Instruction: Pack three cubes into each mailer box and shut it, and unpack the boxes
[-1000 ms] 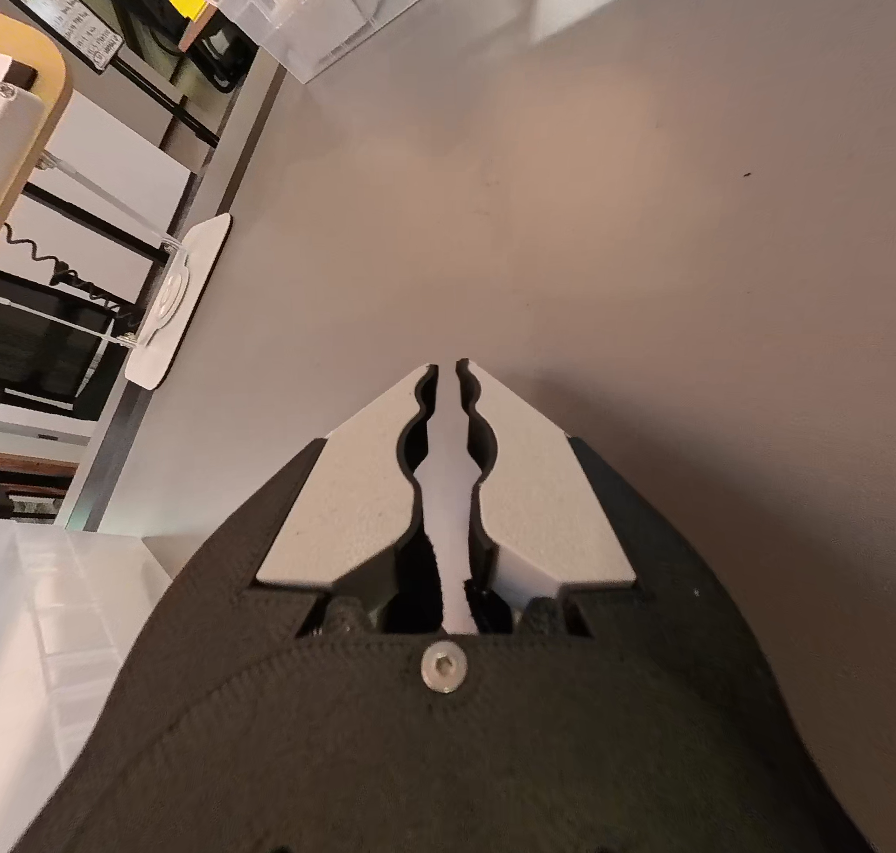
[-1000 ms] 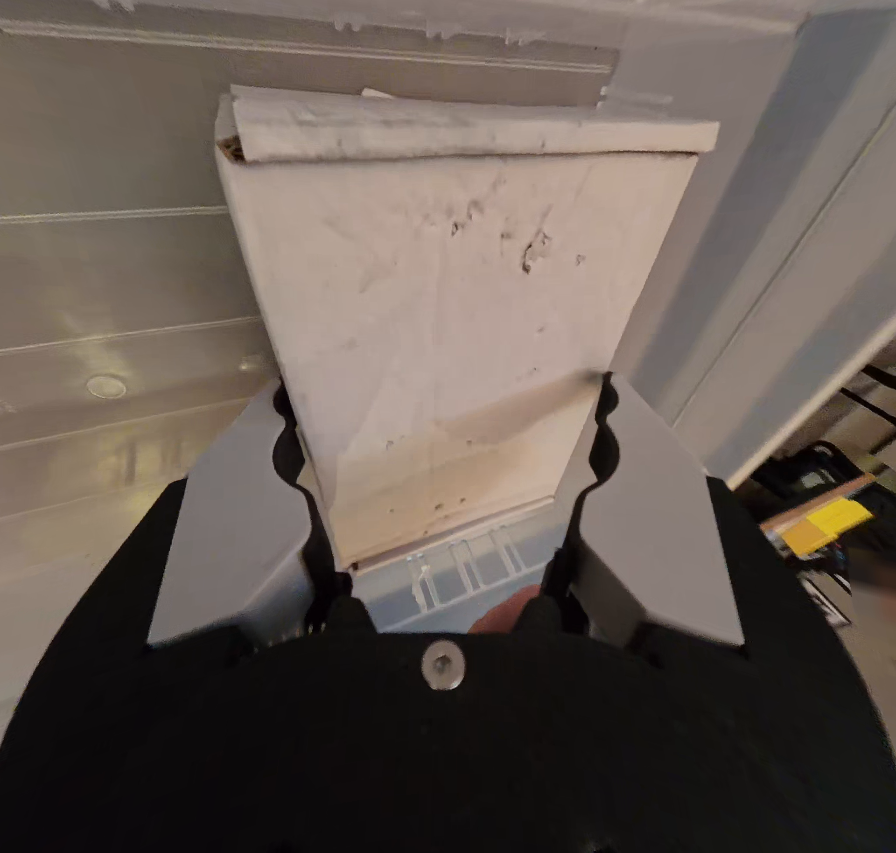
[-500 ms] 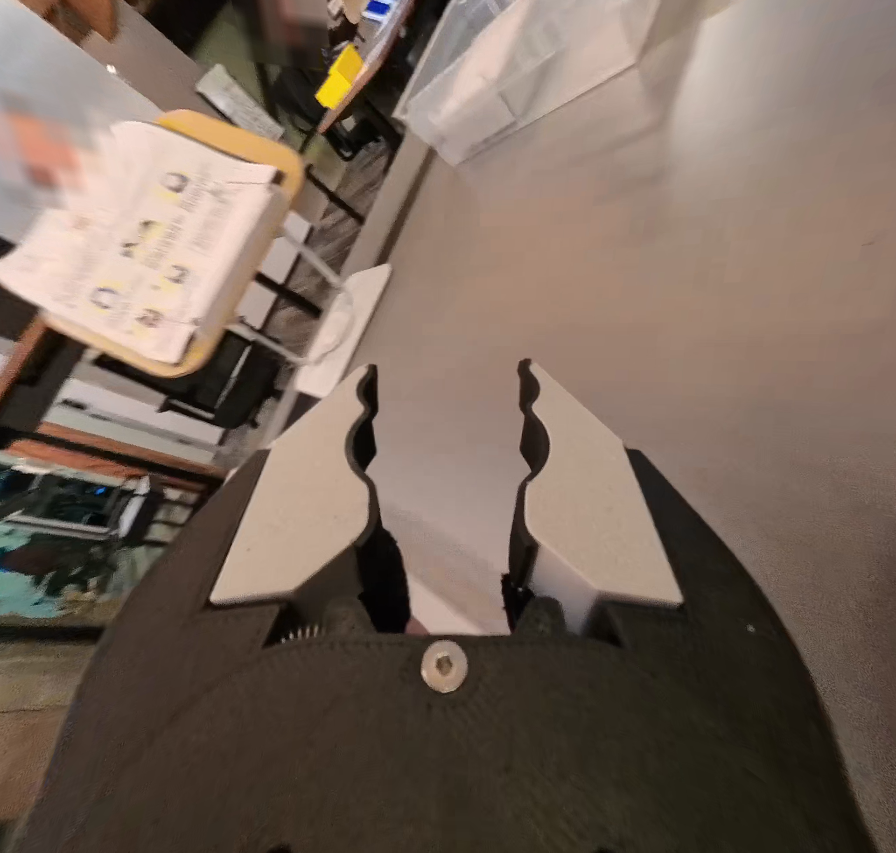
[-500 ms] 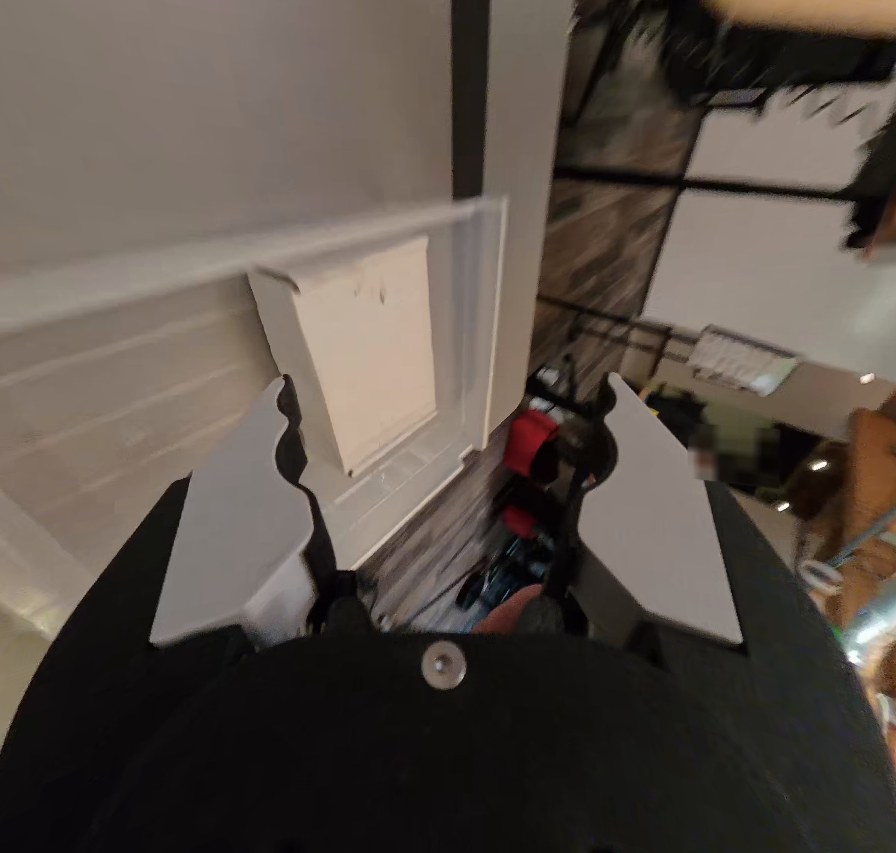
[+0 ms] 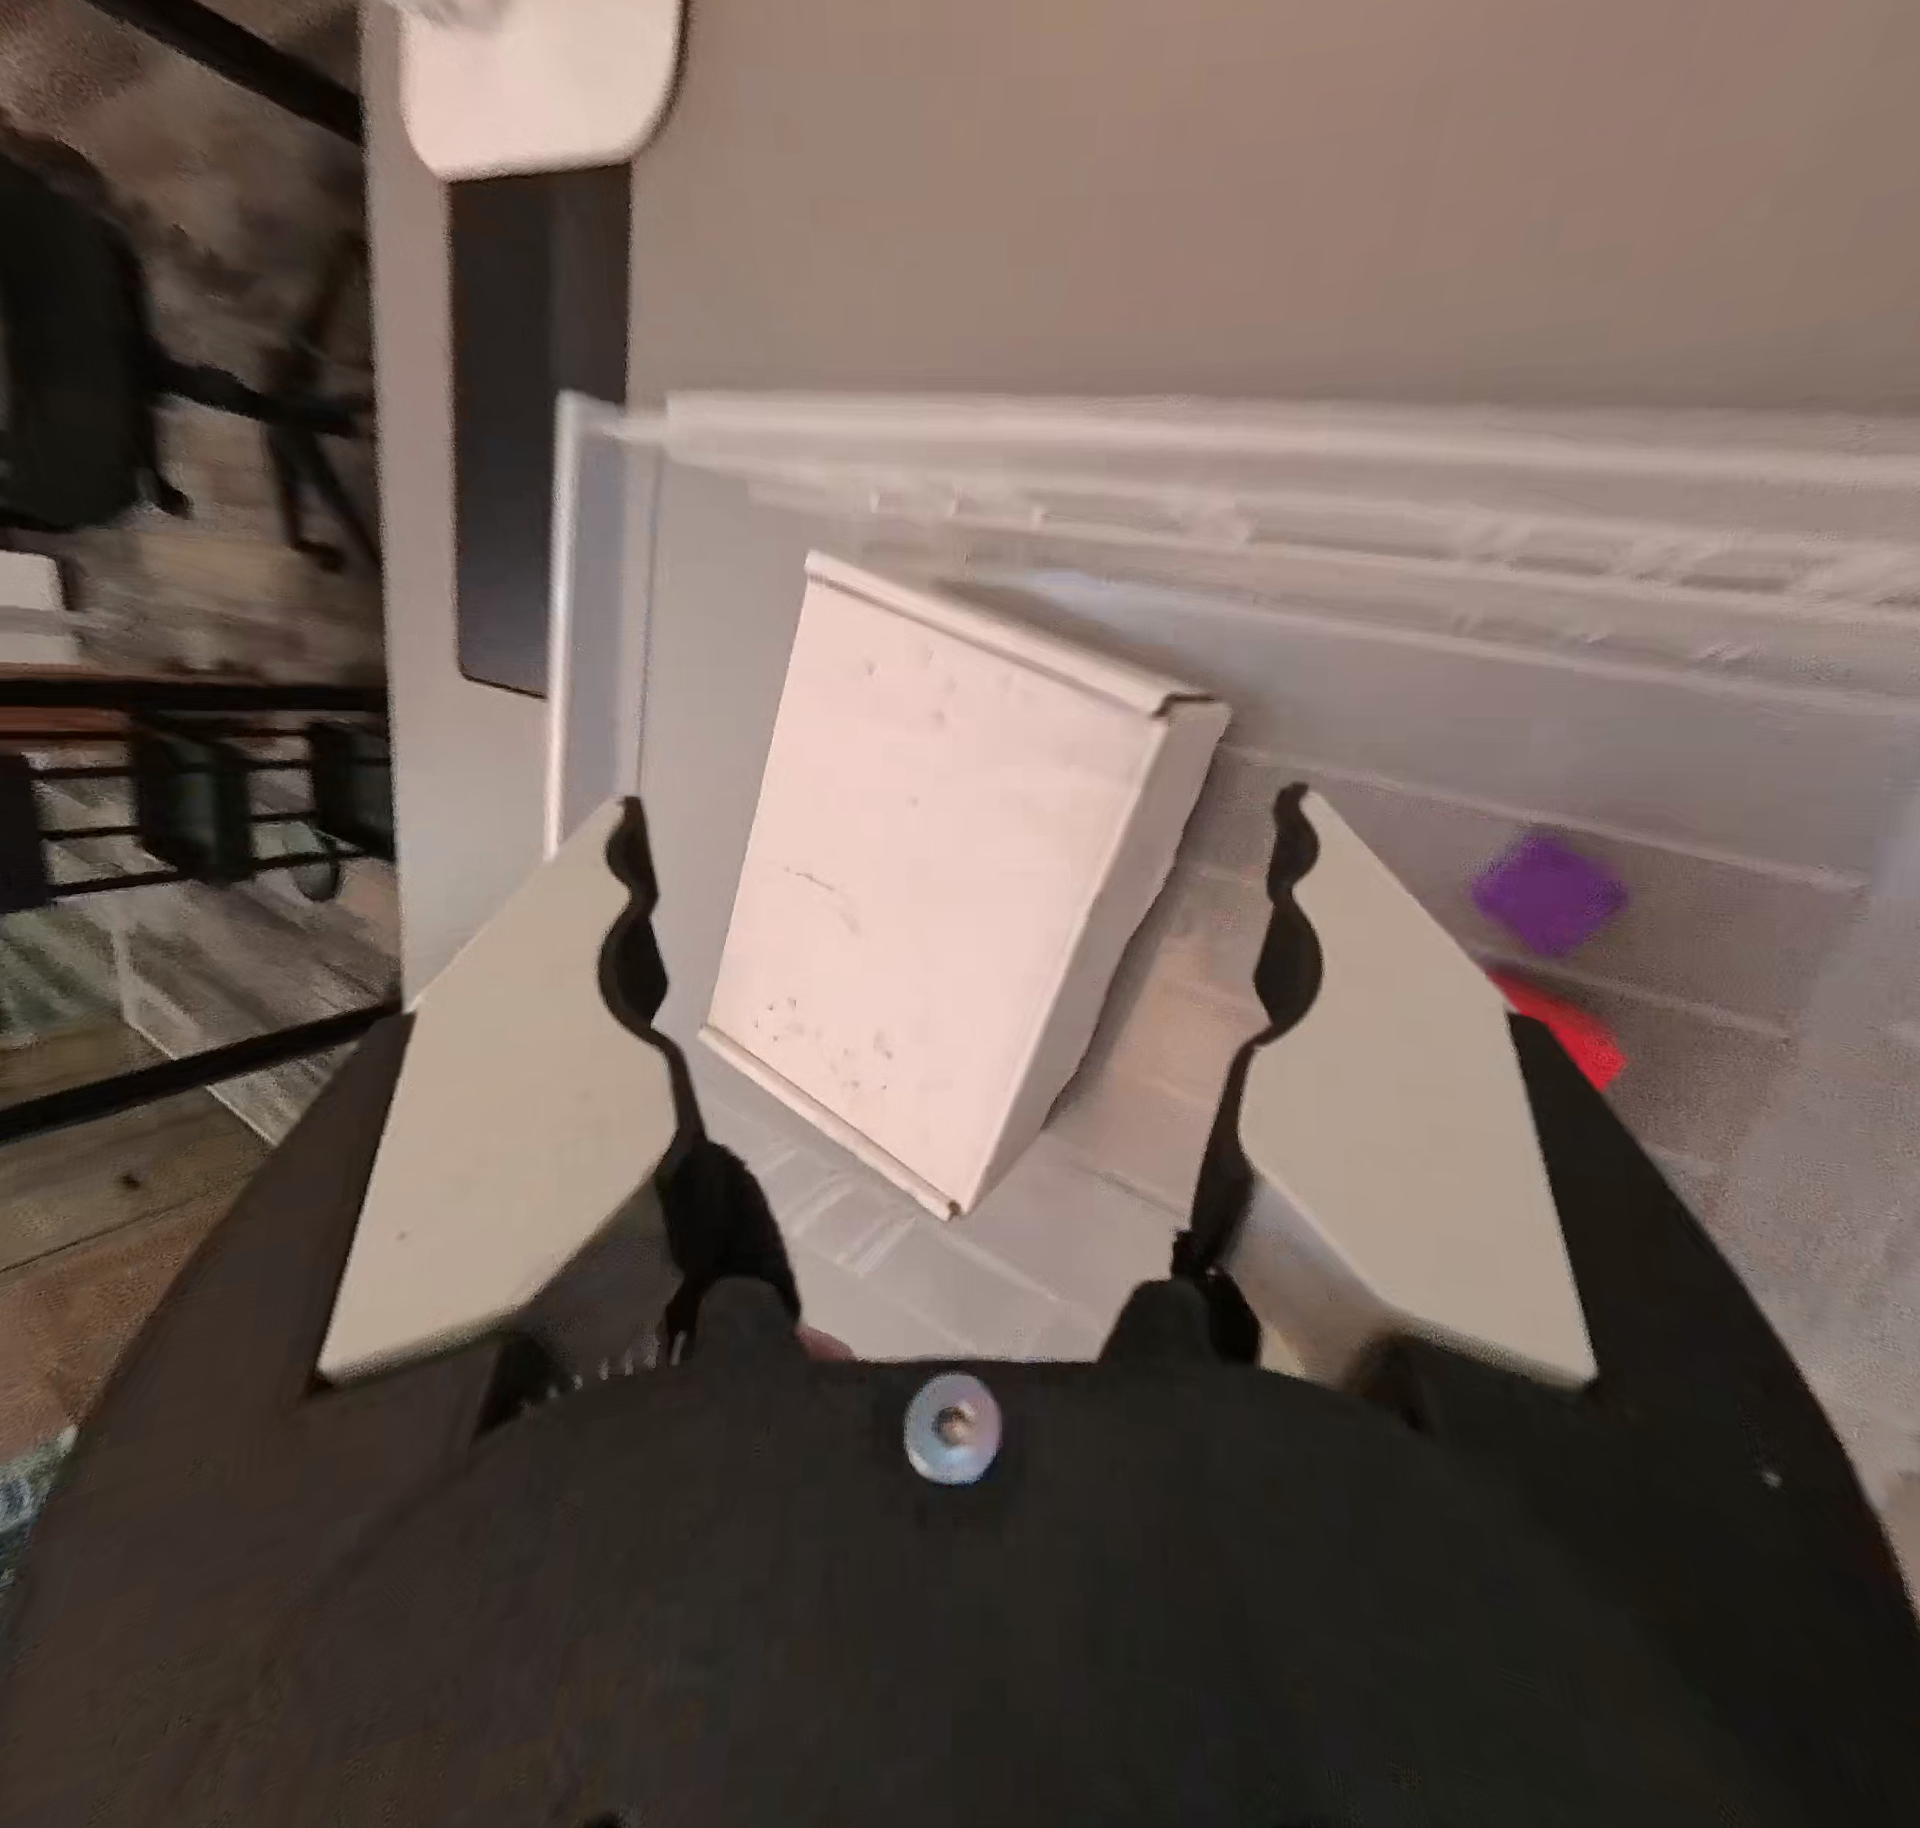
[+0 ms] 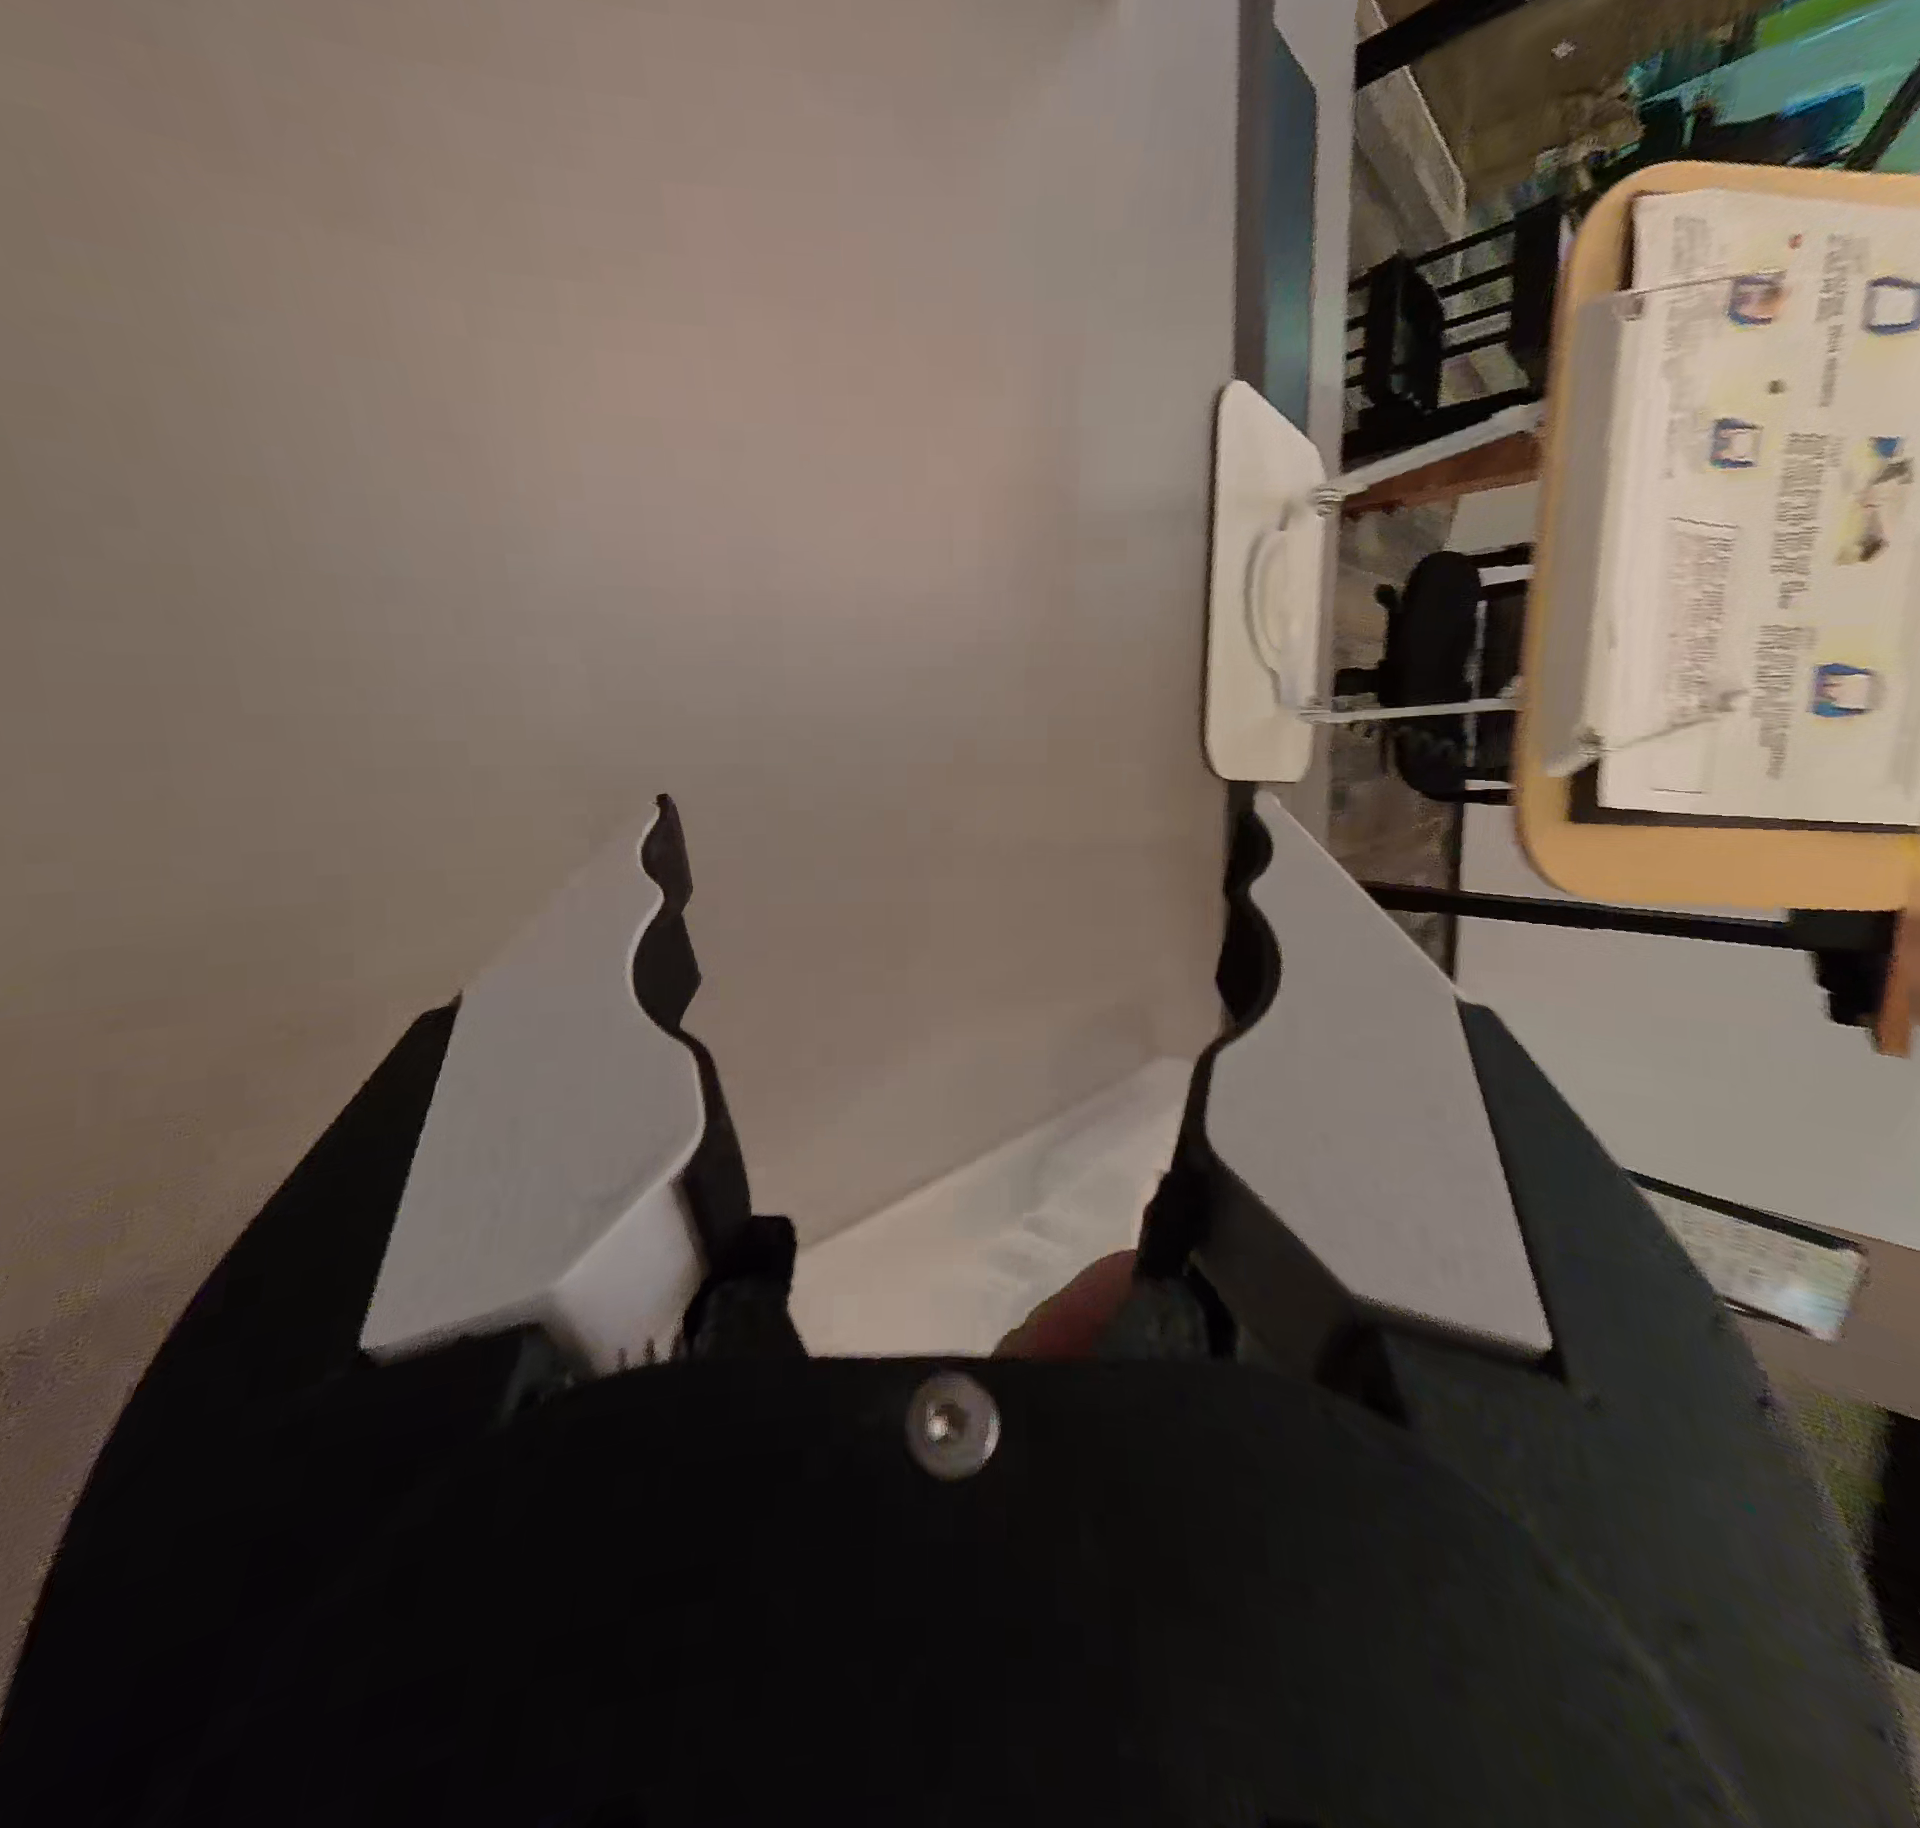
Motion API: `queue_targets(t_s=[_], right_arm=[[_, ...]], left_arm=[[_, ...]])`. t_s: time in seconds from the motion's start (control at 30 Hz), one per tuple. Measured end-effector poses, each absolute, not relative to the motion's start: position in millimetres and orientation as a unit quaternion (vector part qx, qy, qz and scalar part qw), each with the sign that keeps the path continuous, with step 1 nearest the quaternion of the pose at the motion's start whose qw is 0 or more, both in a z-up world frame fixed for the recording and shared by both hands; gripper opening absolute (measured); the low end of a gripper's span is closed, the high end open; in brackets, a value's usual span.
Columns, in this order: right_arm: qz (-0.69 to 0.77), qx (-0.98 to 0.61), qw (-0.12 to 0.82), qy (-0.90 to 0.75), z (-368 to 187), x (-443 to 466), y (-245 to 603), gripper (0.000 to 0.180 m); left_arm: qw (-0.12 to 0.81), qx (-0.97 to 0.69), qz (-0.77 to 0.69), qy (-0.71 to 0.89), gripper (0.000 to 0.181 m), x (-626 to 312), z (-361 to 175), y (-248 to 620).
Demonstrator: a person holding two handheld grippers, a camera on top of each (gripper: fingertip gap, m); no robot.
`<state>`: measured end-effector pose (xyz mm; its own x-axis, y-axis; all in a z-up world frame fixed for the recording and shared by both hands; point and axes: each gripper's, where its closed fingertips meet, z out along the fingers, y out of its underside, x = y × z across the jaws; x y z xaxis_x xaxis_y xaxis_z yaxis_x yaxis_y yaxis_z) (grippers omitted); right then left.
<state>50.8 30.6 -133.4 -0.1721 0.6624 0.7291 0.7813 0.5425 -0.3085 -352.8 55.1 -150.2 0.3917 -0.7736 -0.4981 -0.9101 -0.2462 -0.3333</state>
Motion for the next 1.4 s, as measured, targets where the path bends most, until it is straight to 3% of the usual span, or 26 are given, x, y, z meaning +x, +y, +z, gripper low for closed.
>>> queue_targets(t_s=[0.43, 0.73, 1.13, 1.4], right_arm=[[0.006, -0.518, 0.404, -0.754, -191.9, 43.5, 2.5, 0.099], [0.026, -0.519, 0.401, -0.755, -200.8, 31.9, 4.3, 0.096], [0.044, -0.513, 0.419, -0.748, -190.4, 33.7, -0.5, 0.094], [0.062, -0.511, 0.442, -0.735, -168.8, 41.4, -12.4, 0.093]], left_arm=[[0.097, -0.802, 0.086, 0.583, 0.134, -400.7, -234.6, 83.6], [0.091, -0.817, 0.074, 0.564, 0.131, -402.0, -231.1, 84.2], [0.191, -0.815, 0.084, 0.541, 0.129, -376.6, -149.4, 76.9], [0.297, -0.76, 0.047, 0.576, 0.129, -280.7, -68.2, 54.6]])
